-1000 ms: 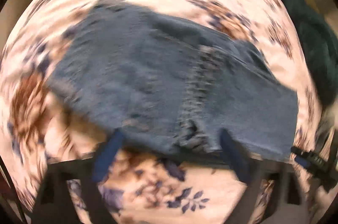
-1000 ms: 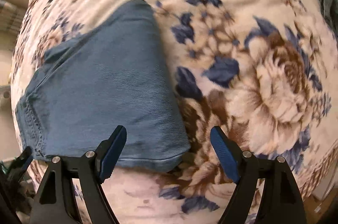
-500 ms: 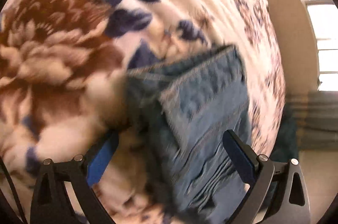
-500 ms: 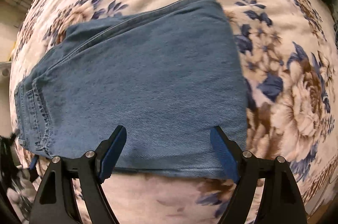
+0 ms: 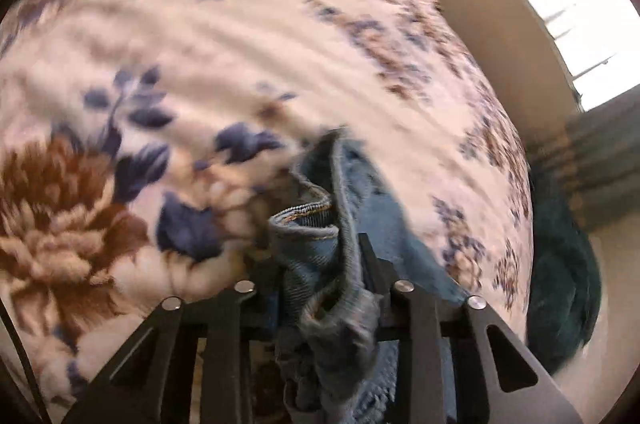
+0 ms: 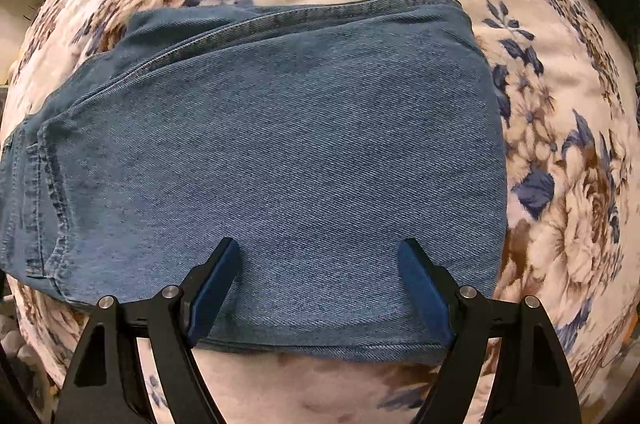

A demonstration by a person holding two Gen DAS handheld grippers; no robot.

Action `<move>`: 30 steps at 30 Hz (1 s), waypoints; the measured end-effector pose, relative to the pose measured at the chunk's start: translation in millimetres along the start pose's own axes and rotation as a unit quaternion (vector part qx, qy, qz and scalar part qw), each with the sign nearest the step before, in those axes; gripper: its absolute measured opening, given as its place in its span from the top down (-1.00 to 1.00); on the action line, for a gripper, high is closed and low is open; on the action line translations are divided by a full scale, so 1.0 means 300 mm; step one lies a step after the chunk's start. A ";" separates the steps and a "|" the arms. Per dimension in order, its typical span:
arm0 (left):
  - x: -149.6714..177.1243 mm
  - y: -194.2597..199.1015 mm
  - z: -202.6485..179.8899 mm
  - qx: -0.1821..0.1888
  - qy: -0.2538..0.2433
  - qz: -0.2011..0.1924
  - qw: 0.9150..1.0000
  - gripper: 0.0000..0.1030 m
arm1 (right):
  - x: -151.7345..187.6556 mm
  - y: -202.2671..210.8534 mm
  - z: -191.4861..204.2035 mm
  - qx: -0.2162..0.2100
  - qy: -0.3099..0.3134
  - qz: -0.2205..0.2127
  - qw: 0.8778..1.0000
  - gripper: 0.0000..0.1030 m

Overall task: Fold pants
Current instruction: 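Lift the held edge and fold it over the stack with the left gripper, then open the left gripper and release the folded jeans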

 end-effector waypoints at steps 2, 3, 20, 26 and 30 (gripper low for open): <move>0.013 0.056 -0.089 0.020 -0.031 -0.008 0.999 0.59 | 0.010 0.010 -0.010 -0.009 -0.005 -0.002 1.000 -0.63; 0.018 0.079 -0.156 0.029 -0.054 -0.013 0.998 0.60 | 0.010 0.015 -0.013 -0.014 -0.009 -0.003 1.000 -0.63; 0.820 -0.090 -0.937 0.087 -0.386 0.108 0.912 0.62 | -0.012 0.125 -0.544 -0.037 -0.136 -0.013 0.990 -0.63; 1.043 -0.281 -0.893 0.031 -0.434 0.181 0.882 0.61 | -0.008 0.118 -0.708 -0.038 -0.165 -0.014 0.985 -0.63; 1.021 -0.269 -0.907 0.023 -0.424 0.190 0.885 0.51 | -0.010 0.132 -0.761 -0.046 -0.166 -0.019 0.985 -0.63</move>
Point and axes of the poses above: each gripper's, at about its wrist camera, not at the fingertips, and y roughly against the way its jaws point, z to its left, x to its underside, the point moved 8 cm from there along -y, roughly the way its jaws point, and after that the axes turned 1 degree about -x, right-handed, at the moved point
